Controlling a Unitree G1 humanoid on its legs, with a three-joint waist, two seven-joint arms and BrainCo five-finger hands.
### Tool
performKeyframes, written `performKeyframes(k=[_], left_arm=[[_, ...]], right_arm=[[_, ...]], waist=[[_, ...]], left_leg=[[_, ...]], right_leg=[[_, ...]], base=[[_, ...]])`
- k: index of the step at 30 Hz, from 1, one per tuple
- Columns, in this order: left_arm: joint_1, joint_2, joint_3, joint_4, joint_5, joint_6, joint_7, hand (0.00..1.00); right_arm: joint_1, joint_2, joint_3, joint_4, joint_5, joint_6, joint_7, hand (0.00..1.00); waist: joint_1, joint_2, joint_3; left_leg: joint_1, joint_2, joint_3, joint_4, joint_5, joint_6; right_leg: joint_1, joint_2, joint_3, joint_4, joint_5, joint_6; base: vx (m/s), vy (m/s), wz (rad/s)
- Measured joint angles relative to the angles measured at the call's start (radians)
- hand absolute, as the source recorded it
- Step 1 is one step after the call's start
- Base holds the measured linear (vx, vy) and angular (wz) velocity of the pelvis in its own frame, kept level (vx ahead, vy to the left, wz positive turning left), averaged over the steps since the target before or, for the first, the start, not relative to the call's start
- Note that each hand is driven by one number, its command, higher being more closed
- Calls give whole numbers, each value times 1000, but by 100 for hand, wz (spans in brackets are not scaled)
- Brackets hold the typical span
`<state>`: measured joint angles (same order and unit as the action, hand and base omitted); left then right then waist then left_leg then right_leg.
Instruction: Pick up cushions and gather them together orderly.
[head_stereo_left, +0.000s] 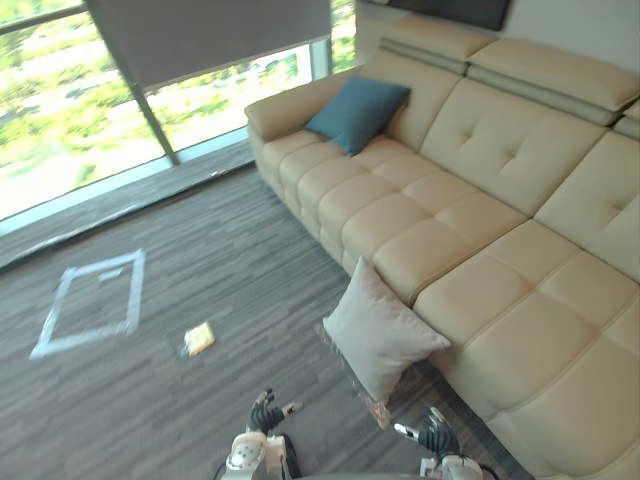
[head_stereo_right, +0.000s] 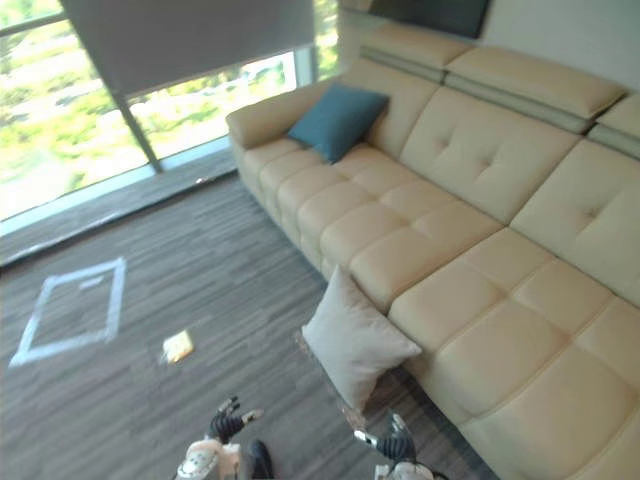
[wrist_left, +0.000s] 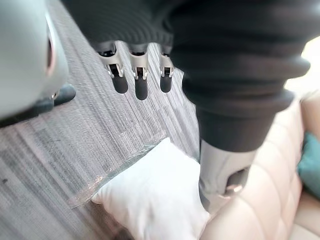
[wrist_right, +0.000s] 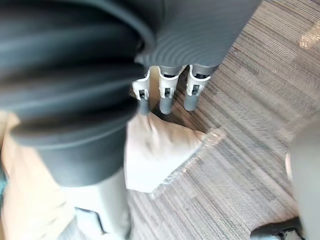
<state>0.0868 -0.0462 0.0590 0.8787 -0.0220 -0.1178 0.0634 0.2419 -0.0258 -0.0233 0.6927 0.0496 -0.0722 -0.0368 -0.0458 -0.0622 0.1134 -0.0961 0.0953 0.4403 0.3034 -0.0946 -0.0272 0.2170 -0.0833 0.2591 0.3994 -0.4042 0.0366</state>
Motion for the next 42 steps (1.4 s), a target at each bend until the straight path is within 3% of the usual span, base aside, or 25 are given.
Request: performKeyframes(k=[2,3,4,5,6,8,10,11,12,13,15,17,19,21,24,26,28,30,31,32,33,34,35,37,42], left_arm=[[0,0,0,16,0,1,1,0],[-2,0,0,19,0,3,1,0],[-13,-5,0,30,-1,7,3,0],[-18,-5,0,40,-2,7,5,0],[-19,-4,1,43,-2,7,6,0],[-49,12,-17,84,-3,4,20,0],[-71,30,-46,116,-3,5,19,0],[-76,41,-53,137,-2,7,19,0],[-77,37,-53,143,-2,9,19,0],[-67,23,-49,152,0,15,17,0],[-65,7,-47,149,0,15,12,0],[-68,-4,-30,144,1,17,11,0],[-50,-5,-5,113,2,16,-4,0],[-39,-5,0,90,2,15,-7,0],[-34,-4,3,72,2,13,-7,0],[-35,-4,3,68,2,13,-8,0],[-35,-4,3,58,0,10,-7,0],[-31,-4,2,54,-2,-1,-6,0],[-29,-4,1,54,-2,-2,-6,0],[-25,2,2,52,-3,-2,-5,0],[-24,6,3,52,-2,-2,-2,0],[-24,21,4,54,-1,-2,0,0],[-24,27,3,64,-1,-1,-1,0],[-15,26,-2,67,0,-1,-2,0],[-18,35,-17,96,0,-1,-1,0]], right_arm=[[-16,34,21,0,-11,1,5,0],[-23,37,31,0,-11,1,6,0],[-52,50,42,1,-12,0,19,0],[-61,54,42,5,-12,-1,20,0],[-68,56,41,7,-12,-1,20,0],[-119,45,28,81,-13,-14,18,0],[-143,29,26,115,-13,-16,18,0],[-139,18,21,125,-11,-17,18,0],[-144,10,9,128,-14,-18,17,0],[-146,-9,-21,151,-19,-24,15,0],[-145,-38,-58,186,-21,-18,14,0],[-141,-37,-92,189,-11,-12,11,0],[-129,-35,-93,182,-11,-6,5,0],[-121,-28,-96,174,-9,-6,4,0],[-100,-18,-118,148,-8,-6,4,0],[-91,-17,-132,149,-9,-5,3,0],[-83,-17,-131,149,-9,-4,-3,0],[-82,-21,-130,149,-9,1,-5,0],[-82,-24,-129,148,-10,2,-5,0],[-74,-24,-122,157,-11,11,-5,0],[-72,-19,-120,153,-11,11,-4,0],[-55,4,-116,149,-11,11,-3,0],[-47,21,-114,150,-11,12,-2,0],[-48,22,-114,150,-11,12,-2,0],[-81,28,-101,187,-11,12,1,0]], waist=[[7,-24,-2],[7,-23,-1],[15,-3,10],[15,22,18],[14,24,17],[-10,30,14],[-13,31,16],[-15,13,18],[-22,21,23],[-25,52,30],[-21,67,39],[-21,63,53],[-12,51,61],[-11,44,62],[-9,36,65],[-9,26,65],[-2,11,60],[4,16,57],[5,21,54],[14,26,38],[11,15,27],[11,-23,2],[13,-44,-9],[15,-45,-11],[17,-7,-29]], left_leg=[[72,-18,80,-28,-43,18],[88,-19,92,-36,-50,20],[188,-14,145,-109,-63,8],[227,-6,164,-145,-66,3],[241,-3,172,-154,-66,3],[288,22,195,-199,-60,-5],[287,37,183,-196,-58,-10],[303,20,163,-194,-55,-17],[313,25,146,-195,-59,-24],[326,44,124,-181,-43,-30],[313,61,109,-104,-12,-67],[278,103,114,69,11,-78],[227,178,122,311,-67,-82],[188,193,120,345,-113,-68],[140,184,83,250,-123,-53],[112,143,-8,116,-121,-51],[87,87,-133,15,-114,-61],[71,49,-276,-49,-101,-62],[74,49,-291,-64,-96,-62],[83,32,-272,-59,-43,-110],[83,23,-262,-59,-45,-109],[99,-11,-230,-60,-58,-96],[108,-34,-206,-59,-64,-91],[133,-55,-175,-85,-66,-86],[208,-66,-85,-168,-63,-81]], right_leg=[[-81,-27,2,181,34,49],[-96,-31,-7,212,44,57],[-169,-46,-99,309,36,66],[-199,-48,-167,328,22,53],[-210,-50,-192,329,16,48],[-313,-50,-419,250,4,10],[-361,-22,-473,135,43,-38],[-359,5,-449,-5,192,-91],[-340,9,-455,-4,188,-92],[-299,22,-463,-29,195,-99],[-277,21,-456,-41,193,-99],[-224,22,-430,-76,191,-103],[-142,32,-367,-119,170,-130],[-120,34,-324,-127,155,-129],[-109,31,-263,-126,139,-113],[-102,14,-218,-123,128,-94],[-99,-14,-162,-119,112,-65],[-102,-32,-81,-98,80,-11],[-104,-31,-68,-92,72,1],[-110,-47,-13,-67,49,41],[-111,-56,-11,-66,52,48],[-112,-101,-7,-77,70,74],[-112,-129,3,-91,89,87],[-112,-149,17,-108,131,102],[-139,-151,64,-138,201,114]], base=[[456,281,-99],[311,243,-129],[276,240,-127],[311,270,-120],[159,118,-56],[247,59,-33],[209,-49,-3],[223,-96,11],[307,-115,14],[247,-95,7],[288,-158,-14],[227,-135,-42],[164,-41,-76],[111,26,-82],[148,121,-73],[158,172,-63],[153,207,-66],[225,372,-92],[259,496,-114],[174,355,-74],[289,491,-80],[259,344,-39],[258,314,-39],[211,285,-41],[96,107,-55]])
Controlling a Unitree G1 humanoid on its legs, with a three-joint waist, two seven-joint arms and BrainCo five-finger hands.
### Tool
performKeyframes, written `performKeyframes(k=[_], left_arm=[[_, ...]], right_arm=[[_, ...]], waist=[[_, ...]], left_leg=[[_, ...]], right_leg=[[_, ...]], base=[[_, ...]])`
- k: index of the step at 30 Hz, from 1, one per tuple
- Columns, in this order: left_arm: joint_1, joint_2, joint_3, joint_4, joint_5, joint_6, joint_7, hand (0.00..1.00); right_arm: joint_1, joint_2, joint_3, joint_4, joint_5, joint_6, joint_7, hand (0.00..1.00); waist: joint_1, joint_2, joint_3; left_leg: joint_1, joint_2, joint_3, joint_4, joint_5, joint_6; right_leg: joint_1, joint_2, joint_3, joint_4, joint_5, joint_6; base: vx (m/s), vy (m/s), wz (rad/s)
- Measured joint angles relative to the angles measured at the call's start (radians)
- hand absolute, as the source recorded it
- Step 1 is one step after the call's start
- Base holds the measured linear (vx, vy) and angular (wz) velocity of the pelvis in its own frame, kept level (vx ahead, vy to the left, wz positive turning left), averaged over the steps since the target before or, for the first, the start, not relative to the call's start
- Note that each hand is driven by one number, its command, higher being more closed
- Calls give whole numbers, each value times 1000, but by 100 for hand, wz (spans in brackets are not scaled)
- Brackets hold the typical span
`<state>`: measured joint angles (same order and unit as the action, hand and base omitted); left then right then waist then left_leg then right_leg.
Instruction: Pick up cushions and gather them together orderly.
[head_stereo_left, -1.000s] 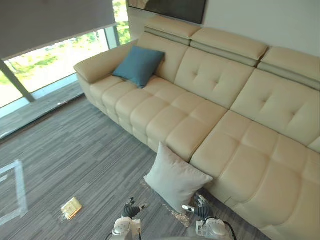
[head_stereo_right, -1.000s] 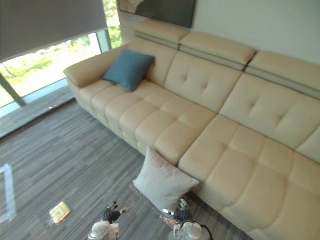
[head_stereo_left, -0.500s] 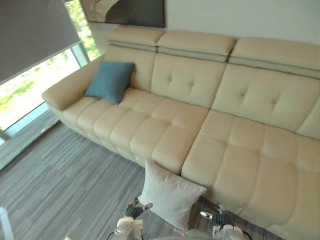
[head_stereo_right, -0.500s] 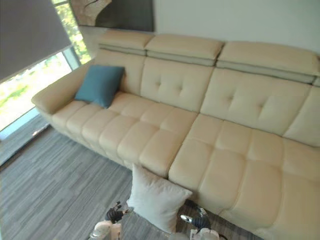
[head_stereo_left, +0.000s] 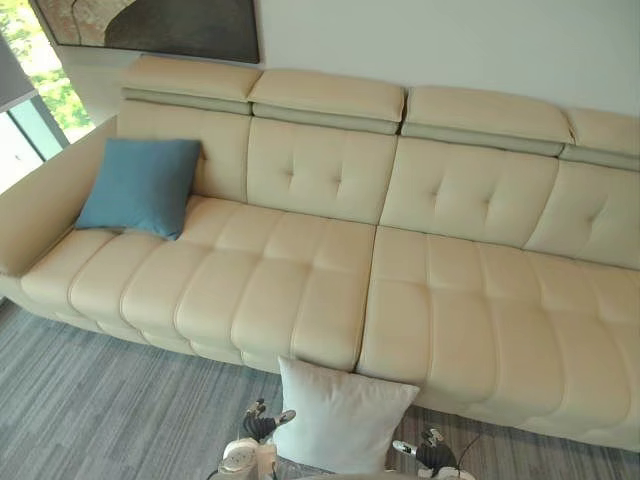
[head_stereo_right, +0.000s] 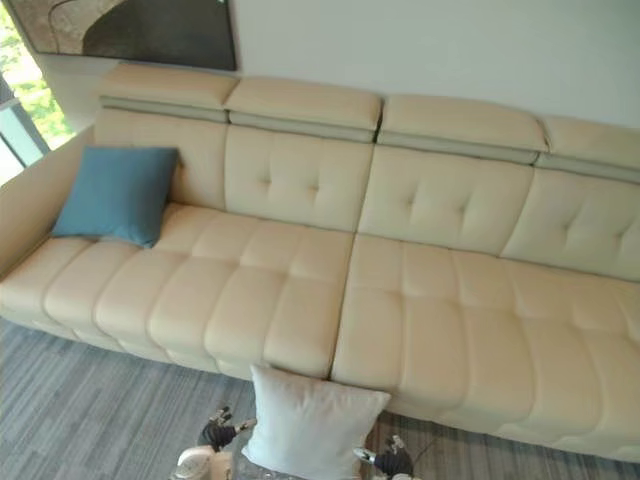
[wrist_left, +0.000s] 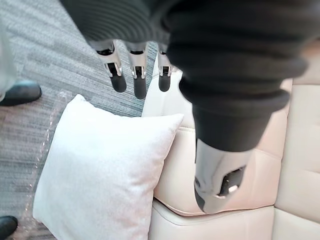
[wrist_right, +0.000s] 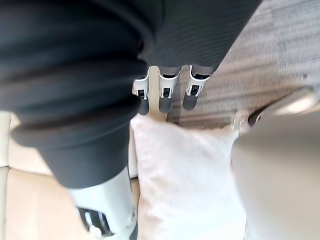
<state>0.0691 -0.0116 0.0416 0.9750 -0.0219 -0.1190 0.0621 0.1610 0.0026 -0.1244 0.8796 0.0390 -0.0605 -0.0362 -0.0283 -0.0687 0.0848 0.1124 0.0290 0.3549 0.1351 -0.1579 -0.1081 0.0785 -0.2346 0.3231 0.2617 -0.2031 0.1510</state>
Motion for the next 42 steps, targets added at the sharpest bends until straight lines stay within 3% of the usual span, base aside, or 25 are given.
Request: performKeyframes(k=[3,5,8,12,15,16,18,20,22,23,24,26,32,38,42], left_arm=[[-9,1,-23,22,0,0,1,0],[-19,6,-21,37,-1,1,4,0],[-24,23,-24,38,-2,1,17,0],[-54,44,-30,37,-3,0,23,0],[-83,57,-25,21,-19,-2,29,0],[-100,66,-9,5,-28,-2,39,0],[-132,79,13,-23,-50,-2,55,0],[-181,106,17,-77,-91,-3,80,0],[-203,113,17,-113,-109,-4,96,0],[-239,115,17,-155,-139,-7,113,0],[-248,116,17,-163,-141,-8,114,0],[-330,140,17,-222,-179,-22,135,0],[-492,203,82,-276,-255,-42,174,0],[-758,301,180,-325,-296,-53,203,0],[-862,323,192,-326,-303,-56,218,0]], right_arm=[[-21,-17,8,18,0,0,1,0],[-58,-49,12,59,0,1,-3,0],[-62,-54,8,61,2,-2,-11,0],[-72,-67,5,84,1,-11,-23,0],[-102,-86,0,92,2,-11,-32,0],[-131,-84,-15,86,4,-11,-46,0],[-158,-77,-19,71,10,-13,-56,0],[-174,-75,-21,4,39,-17,-77,0],[-180,-78,-21,-38,50,-23,-91,0],[-195,-88,-22,-86,71,-35,-103,0],[-203,-90,-23,-90,75,-38,-104,0],[-271,-91,-31,-131,102,-48,-120,0],[-415,-91,-119,-247,202,-63,-143,0],[-746,-135,-211,-337,318,-132,-172,0],[-874,-147,-213,-378,335,-150,-175,0]], waist=[[-3,22,-11],[-5,51,-5],[-22,54,-5],[-23,52,10],[-20,39,66],[-19,43,98],[-15,16,142],[6,-3,208],[8,-15,219],[8,-14,221],[8,-11,226],[8,-14,298],[9,2,343],[1,8,445],[1,8,466]], left_leg=[[5,14,57,-29,1,2],[0,50,113,-36,3,5],[-4,57,108,-50,22,30],[-7,62,68,-55,54,24],[-30,73,61,-39,86,3],[-80,93,59,13,86,3],[-164,126,57,111,80,0],[-308,205,35,323,16,3],[-383,228,20,412,-26,0],[-471,254,9,494,-97,-14],[-488,262,6,509,-115,-21],[-605,296,-14,645,-151,-15],[-895,330,-62,777,-155,-13],[-1200,363,-78,912,-135,24],[-1307,365,-82,961,-140,34]], right_leg=[[-50,20,19,1,20,-2],[-107,48,-105,14,60,-8],[-109,44,-270,-25,65,-17],[-70,44,-302,-99,65,-18],[-88,49,-319,-72,55,-33],[-143,58,-317,-12,49,-43],[-227,68,-315,81,35,-60],[-357,102,-321,254,-14,-84],[-434,107,-321,348,-62,-86],[-534,110,-324,441,-129,-94],[-555,111,-324,466,-135,-93],[-676,114,-316,602,-175,-90],[-958,114,-325,719,-171,-102],[-1261,114,-311,823,-112,-116],[-1369,110,-299,871,-114,-112]], base=[[43,-23,-66],[1,-92,-85],[-3,-124,-40],[-14,-131,3],[-110,-98,12],[-226,-140,4],[-246,-148,5],[-296,-151,3],[-247,-107,2],[-252,-99,2],[-254,-90,1],[-345,-84,-6],[-260,-44,-1],[-72,-10,-2],[4,5,7]])
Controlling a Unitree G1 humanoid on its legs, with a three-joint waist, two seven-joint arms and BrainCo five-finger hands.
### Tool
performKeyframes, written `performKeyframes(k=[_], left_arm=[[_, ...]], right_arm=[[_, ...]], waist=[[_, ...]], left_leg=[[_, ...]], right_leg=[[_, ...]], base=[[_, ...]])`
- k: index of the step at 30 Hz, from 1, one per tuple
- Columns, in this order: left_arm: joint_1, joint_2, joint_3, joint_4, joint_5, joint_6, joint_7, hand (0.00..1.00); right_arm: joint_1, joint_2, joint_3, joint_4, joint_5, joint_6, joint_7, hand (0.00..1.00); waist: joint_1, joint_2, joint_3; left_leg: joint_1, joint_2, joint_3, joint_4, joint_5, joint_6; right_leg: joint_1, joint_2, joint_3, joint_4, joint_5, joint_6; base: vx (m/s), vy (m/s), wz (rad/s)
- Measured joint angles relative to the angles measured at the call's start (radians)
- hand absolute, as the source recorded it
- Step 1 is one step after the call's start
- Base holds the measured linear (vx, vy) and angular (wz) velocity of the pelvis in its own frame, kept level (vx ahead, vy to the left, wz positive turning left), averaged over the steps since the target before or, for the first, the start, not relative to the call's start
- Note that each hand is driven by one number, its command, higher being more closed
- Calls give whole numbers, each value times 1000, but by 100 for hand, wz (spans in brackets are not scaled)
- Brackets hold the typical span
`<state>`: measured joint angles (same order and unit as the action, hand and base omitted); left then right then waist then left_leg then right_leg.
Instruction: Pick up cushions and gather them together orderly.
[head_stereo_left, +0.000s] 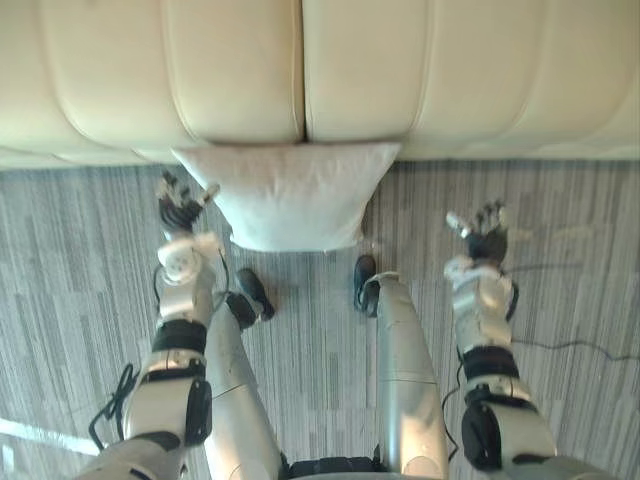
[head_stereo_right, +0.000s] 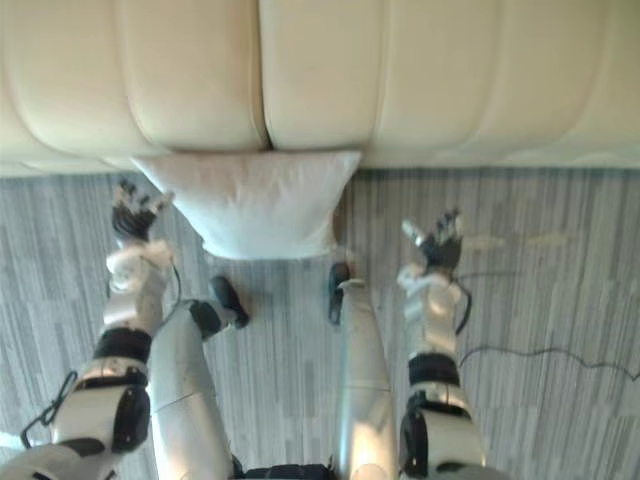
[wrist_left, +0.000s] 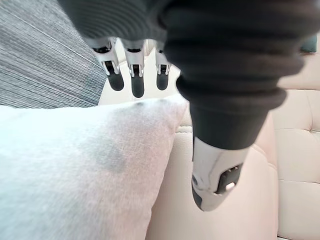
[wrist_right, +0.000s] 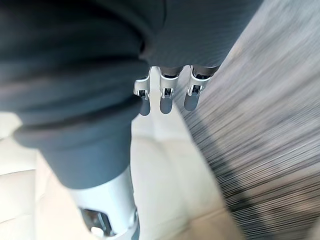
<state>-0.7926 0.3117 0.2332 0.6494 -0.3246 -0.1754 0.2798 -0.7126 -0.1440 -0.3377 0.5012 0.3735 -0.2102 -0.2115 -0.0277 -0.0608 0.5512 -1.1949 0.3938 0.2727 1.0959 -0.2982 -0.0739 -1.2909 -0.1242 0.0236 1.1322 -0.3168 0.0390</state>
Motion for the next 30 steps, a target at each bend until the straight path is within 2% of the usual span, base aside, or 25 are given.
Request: performKeyframes(k=[6,12,16,20,26,30], left_arm=[[-108,8,4,5,-12,-14,1,0],[-164,-28,38,19,-48,-15,23,0],[-167,-81,45,39,-52,-14,32,0],[-155,-133,44,39,-47,-16,44,0],[-139,-144,36,41,-1,-17,44,0],[-147,-144,-4,31,10,-28,44,0]], right_arm=[[-167,-20,104,-4,0,-17,-2,0],[-247,51,164,40,-4,-15,-13,0],[-250,66,163,40,-23,-19,-38,0],[-226,89,164,70,-49,-4,-45,0],[-159,142,165,112,-60,10,-44,0],[-175,144,178,112,-56,11,-33,0]], waist=[[3,1,8],[7,8,13],[5,10,16],[5,10,16],[0,10,16],[0,8,17]], left_leg=[[-99,-1,-10,42,-4,7],[-164,-7,-34,53,0,15],[-183,-22,-36,60,1,15],[-185,-28,-42,63,1,15],[-203,-32,-55,70,3,19],[-225,-35,-58,79,2,20]], right_leg=[[-93,-5,3,43,-10,16],[-140,-17,-14,57,-16,27],[-161,-28,-9,76,-18,29],[-161,-31,-10,85,-23,37],[-165,-30,-16,84,-27,45],[-183,-31,-14,87,-28,46]], base=[[-32,-18,8],[-37,-5,7],[11,-2,13],[8,2,4],[-3,3,1],[-3,10,2]])
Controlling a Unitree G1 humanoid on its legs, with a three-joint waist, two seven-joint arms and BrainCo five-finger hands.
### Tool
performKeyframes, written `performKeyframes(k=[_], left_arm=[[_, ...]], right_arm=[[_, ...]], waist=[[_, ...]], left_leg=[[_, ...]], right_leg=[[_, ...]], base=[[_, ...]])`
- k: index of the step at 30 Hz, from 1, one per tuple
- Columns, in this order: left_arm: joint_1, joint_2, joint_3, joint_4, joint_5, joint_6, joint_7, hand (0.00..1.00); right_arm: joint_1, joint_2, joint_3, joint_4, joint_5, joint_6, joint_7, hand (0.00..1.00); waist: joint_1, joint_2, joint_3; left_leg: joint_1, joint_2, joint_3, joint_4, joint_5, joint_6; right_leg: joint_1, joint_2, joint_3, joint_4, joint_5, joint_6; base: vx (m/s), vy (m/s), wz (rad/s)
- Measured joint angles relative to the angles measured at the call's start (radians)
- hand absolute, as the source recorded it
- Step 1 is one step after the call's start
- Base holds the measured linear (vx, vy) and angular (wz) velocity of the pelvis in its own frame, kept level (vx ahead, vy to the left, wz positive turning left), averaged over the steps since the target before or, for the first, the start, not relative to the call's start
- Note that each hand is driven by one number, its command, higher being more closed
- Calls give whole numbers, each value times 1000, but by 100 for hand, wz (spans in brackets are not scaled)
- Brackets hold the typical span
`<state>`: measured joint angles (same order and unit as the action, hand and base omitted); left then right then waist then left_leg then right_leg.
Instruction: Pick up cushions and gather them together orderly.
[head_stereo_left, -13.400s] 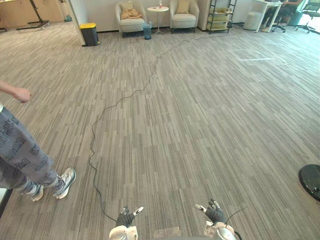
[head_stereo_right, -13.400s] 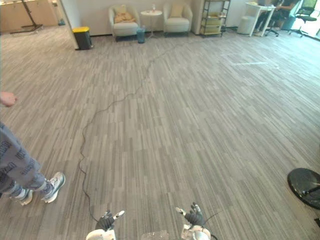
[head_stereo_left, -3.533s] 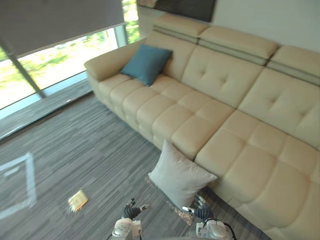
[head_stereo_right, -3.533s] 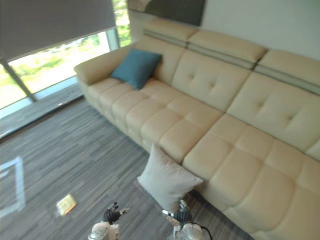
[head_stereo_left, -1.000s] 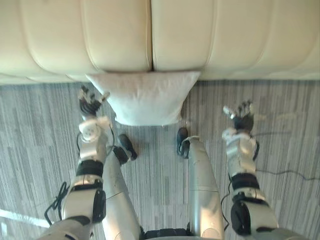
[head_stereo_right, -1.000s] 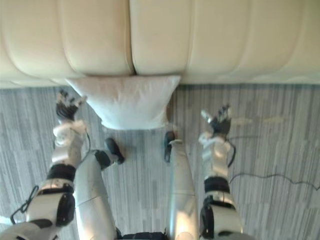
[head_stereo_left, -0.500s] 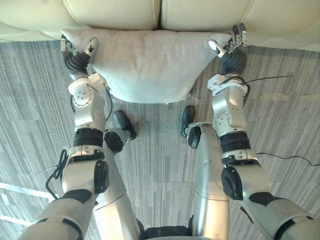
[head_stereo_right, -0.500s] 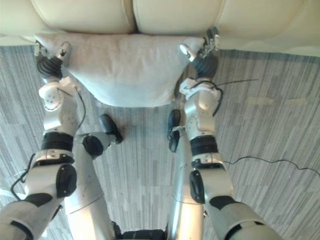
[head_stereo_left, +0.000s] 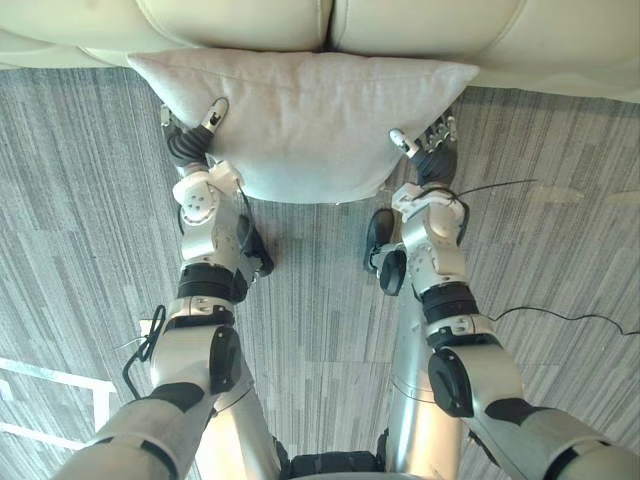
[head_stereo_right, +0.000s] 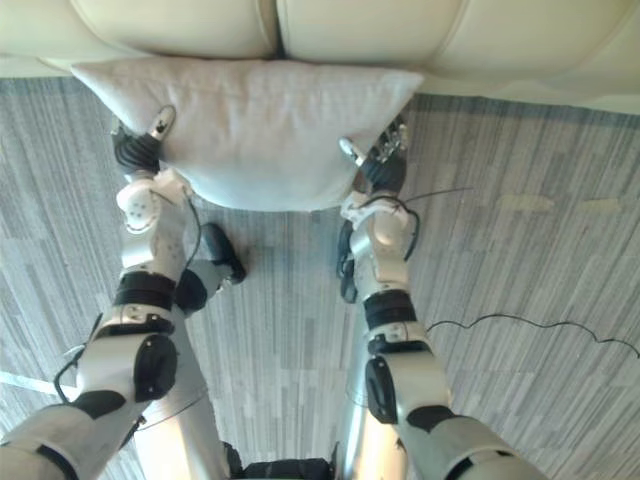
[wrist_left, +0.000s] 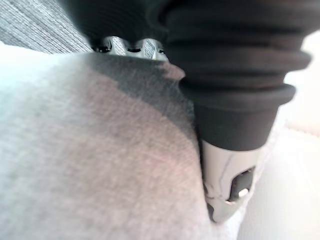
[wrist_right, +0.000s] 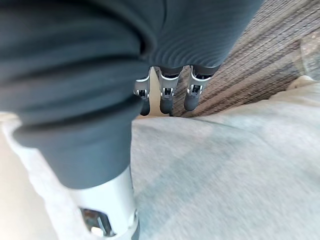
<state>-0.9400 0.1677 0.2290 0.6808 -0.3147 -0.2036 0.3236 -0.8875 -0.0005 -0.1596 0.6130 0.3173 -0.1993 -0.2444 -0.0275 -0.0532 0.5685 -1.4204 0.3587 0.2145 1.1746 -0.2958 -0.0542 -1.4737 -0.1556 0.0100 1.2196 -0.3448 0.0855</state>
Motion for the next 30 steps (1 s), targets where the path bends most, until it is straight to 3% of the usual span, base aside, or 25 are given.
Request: performKeyframes(k=[1,2,3,15,18,24,26,28,30], left_arm=[[-5,-1,-19,-2,0,-7,1,0],[-8,-2,-32,-3,0,-10,2,0],[-12,-5,-48,-3,0,-11,4,100],[14,-6,-170,-121,-64,-17,104,100],[40,-15,-194,-142,-84,-17,111,100],[199,-75,-282,-286,-107,-44,112,100],[254,-96,-323,-334,-122,-79,110,100],[291,-124,-353,-360,-123,-99,110,100],[358,-145,-376,-397,-126,-118,109,100]], right_arm=[[-13,1,4,0,7,0,1,100],[-21,1,5,0,11,0,1,100],[-32,1,5,2,19,0,0,100],[-52,-45,64,-17,137,0,-42,100],[-46,-41,83,-19,156,0,-64,100],[131,-31,92,-230,156,-6,-81,100],[201,-30,105,-304,154,-55,-81,100],[241,-31,107,-364,153,-80,-82,100],[304,-33,131,-409,152,-108,-82,100]], waist=[[0,0,0],[0,0,0],[1,-1,1],[2,-1,0],[-11,-3,-1],[-13,-7,-7],[-16,-4,-71],[-17,-3,-89],[-20,-2,-161]], left_leg=[[-9,-1,-3,2,0,0],[-12,-2,-4,3,0,0],[-14,-2,-2,6,0,0],[-7,-6,-8,12,4,6],[45,-11,-5,-7,9,7],[378,-39,47,-223,49,-6],[453,-55,64,-306,70,-7],[556,-71,84,-377,82,-12],[604,-79,103,-426,92,-15]], right_leg=[[-5,-1,-2,1,1,-1],[-9,-2,-2,2,3,-5],[-12,-3,1,6,4,-6],[-1,-11,0,16,7,-11],[52,-19,-1,-3,10,-16],[378,-18,-21,-232,71,-16],[457,-18,-35,-322,96,-19],[553,-21,-35,-390,112,-15],[595,-21,-35,-443,122,-10]], base=[[-2,18,4],[1,15,5],[0,0,0],[0,2,0],[4,13,3],[-6,1,-12],[17,-19,-9],[56,-20,-8],[125,-12,-10]])
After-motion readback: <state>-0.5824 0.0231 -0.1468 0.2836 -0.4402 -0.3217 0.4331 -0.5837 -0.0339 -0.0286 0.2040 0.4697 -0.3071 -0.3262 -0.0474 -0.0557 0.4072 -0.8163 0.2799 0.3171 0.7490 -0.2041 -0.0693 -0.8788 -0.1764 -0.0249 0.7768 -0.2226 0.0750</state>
